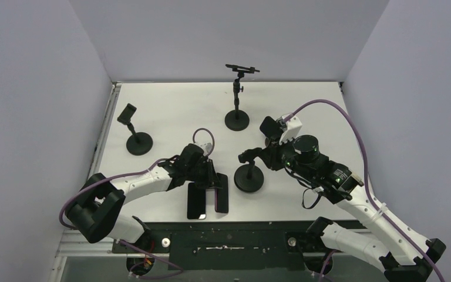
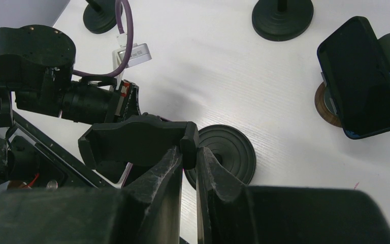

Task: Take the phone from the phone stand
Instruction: Place the phone at the center of the board, then move the phone stand to the center of the board.

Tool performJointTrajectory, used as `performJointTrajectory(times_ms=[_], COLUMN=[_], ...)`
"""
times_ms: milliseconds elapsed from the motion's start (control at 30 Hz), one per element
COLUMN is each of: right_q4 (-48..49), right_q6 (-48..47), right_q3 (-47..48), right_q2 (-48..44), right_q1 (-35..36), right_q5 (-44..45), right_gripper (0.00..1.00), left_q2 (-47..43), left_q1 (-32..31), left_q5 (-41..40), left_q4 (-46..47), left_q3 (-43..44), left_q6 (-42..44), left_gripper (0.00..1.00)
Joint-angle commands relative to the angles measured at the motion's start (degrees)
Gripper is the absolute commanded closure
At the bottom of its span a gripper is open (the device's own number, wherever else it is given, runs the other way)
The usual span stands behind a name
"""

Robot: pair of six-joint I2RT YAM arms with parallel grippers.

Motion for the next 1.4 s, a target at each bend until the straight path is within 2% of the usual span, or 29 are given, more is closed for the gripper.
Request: performJointTrajectory(times_ms=[0,67,167,233,467,700,867,1033,1233,1367], right_q4=[5.1,5.1,5.0,4.9,4.5,5.0,7.0,11.9,21.1,25.2], right_q6=[0.8,0.8,0.8,0.8,0.9,1.2,1.1,0.6,0.2,-0.5], right_q3=[0.0,0.0,-0.2,-0.2,-0.2,-0.6,1.2,5.8,11.6,18.1], right_q2=[-2.1,-2.1,-2.1,-2.2,-2.4,-2.1,0.0,6.3,16.3,25.3], right_q1=[0.0,0.0,0.0,0.0,0.0,0.0,0.1,0.4,1.1,1.7], right_q5=[0.0,0.1,0.2,0.2,0.4,0.4,0.0,-1.2,-0.4,1.1], right_gripper=[1.0,1.0,1.0,1.0,1.0,1.0,1.0,1.0,1.0,1.0], left_q2=[0.3,0.6,0.7,0.6,-0.2,-5.5,-16.3,-28.8,-43.4,-53.1], left_q1=[-0.1,-0.2,-0.2,-0.2,-0.1,0.0,0.0,0.1,0.1,0.1], left_q5=[0.8,0.6,0.1,-0.3,-2.1,-5.3,-6.8,-11.0,-20.1,-24.6], left_q4=[1.3,1.4,1.6,1.6,0.7,-5.5,-8.9,-14.2,-19.5,-18.8], left_q3=[0.0,-0.3,-1.0,-1.6,-2.3,-1.0,1.0,3.6,3.8,1.9], left_q6=[1.5,1.5,1.5,1.4,1.6,3.4,6.3,14.8,21.8,23.9], left_gripper=[1.0,0.93,0.75,0.69,0.66,0.66,0.64,0.61,0.35,0.26])
